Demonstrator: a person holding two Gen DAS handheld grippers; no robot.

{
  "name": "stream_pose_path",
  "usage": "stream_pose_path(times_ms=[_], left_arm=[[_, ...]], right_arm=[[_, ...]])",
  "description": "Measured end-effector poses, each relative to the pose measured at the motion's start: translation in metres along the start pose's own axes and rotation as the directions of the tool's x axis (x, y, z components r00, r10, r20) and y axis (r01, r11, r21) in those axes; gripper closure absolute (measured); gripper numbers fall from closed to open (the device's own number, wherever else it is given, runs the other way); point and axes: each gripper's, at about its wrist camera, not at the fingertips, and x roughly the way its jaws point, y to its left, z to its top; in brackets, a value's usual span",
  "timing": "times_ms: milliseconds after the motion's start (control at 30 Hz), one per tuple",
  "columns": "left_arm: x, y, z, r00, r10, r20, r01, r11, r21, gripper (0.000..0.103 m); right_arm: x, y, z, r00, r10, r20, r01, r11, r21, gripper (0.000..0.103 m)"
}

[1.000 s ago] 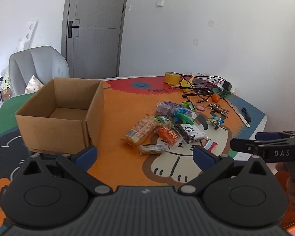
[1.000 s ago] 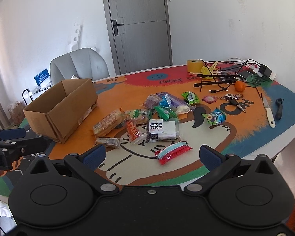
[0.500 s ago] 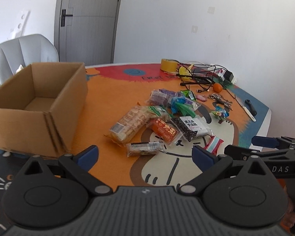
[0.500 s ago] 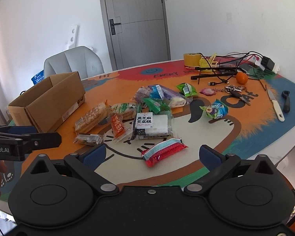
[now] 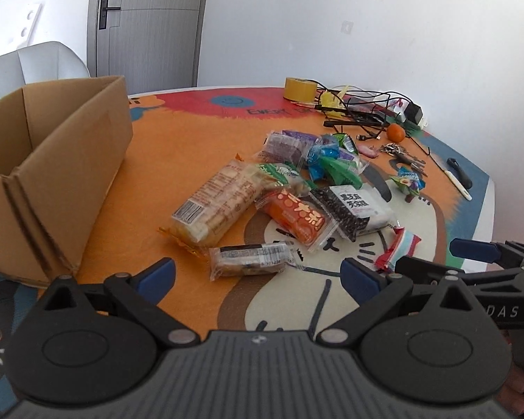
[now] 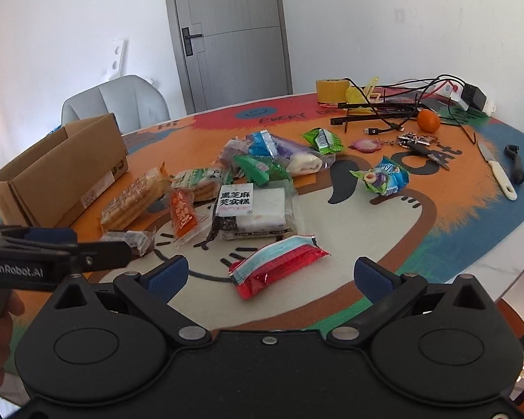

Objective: Organize snacks
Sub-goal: 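Reach the right tool to the red-and-white wrapped snack and close on it, then carry the red-and-white snack with the right tool into the cardboard box and release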

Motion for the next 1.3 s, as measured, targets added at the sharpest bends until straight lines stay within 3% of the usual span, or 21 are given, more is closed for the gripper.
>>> stream_pose_path(times_ms=[133,300,367,533,633,700,1000,1300], left_arm=[[0.011,0.0,0.001,1.0,0.018,0.003,-0.018,1.0,0.002,0.007],[0.022,-0.002,0.001,0.999,0.043,-0.002,-0.043,0.999,-0.007,0.013],[0.025,-0.004,0.0,0.999,0.052,0.004,-0.052,0.999,-0.004,0.016],[0.023,-0.005,0.0,0.994,0.11,0.014,-0.109,0.994,-0.024,0.042],[0.02,-0.001,0.001,0.996,0.093,0.012,-0.092,0.995,-0.039,0.049],[0.017,0.001,-0.001,0.997,0.081,0.017,-0.08,0.996,-0.051,0.05],[-0.007,0.002,-0.003,0.995,0.07,0.073,-0.066,0.996,-0.052,0.05],[-0.038,0.01,0.012,0.988,0.065,0.138,-0.058,0.997,-0.05,0.05]], right_arm=[[0.005,0.003,-0.002,1.0,0.002,0.029,-0.002,1.0,-0.014,0.002],[0.017,0.006,-0.001,1.0,0.019,-0.012,-0.019,1.0,-0.012,0.023],[0.021,0.005,-0.002,1.0,0.02,-0.021,-0.02,1.0,-0.004,0.026],[0.023,0.011,-0.005,1.0,-0.019,-0.005,0.019,0.999,-0.043,0.029],[0.022,0.016,-0.007,0.998,-0.062,0.005,0.062,0.995,-0.08,0.045],[0.02,0.014,-0.008,0.998,-0.058,0.01,0.059,0.996,-0.073,0.054],[0.006,0.011,-0.002,0.999,0.004,0.033,-0.003,1.0,-0.014,0.076],[-0.007,0.018,0.013,0.995,0.046,0.093,-0.045,0.999,-0.013,0.079]])
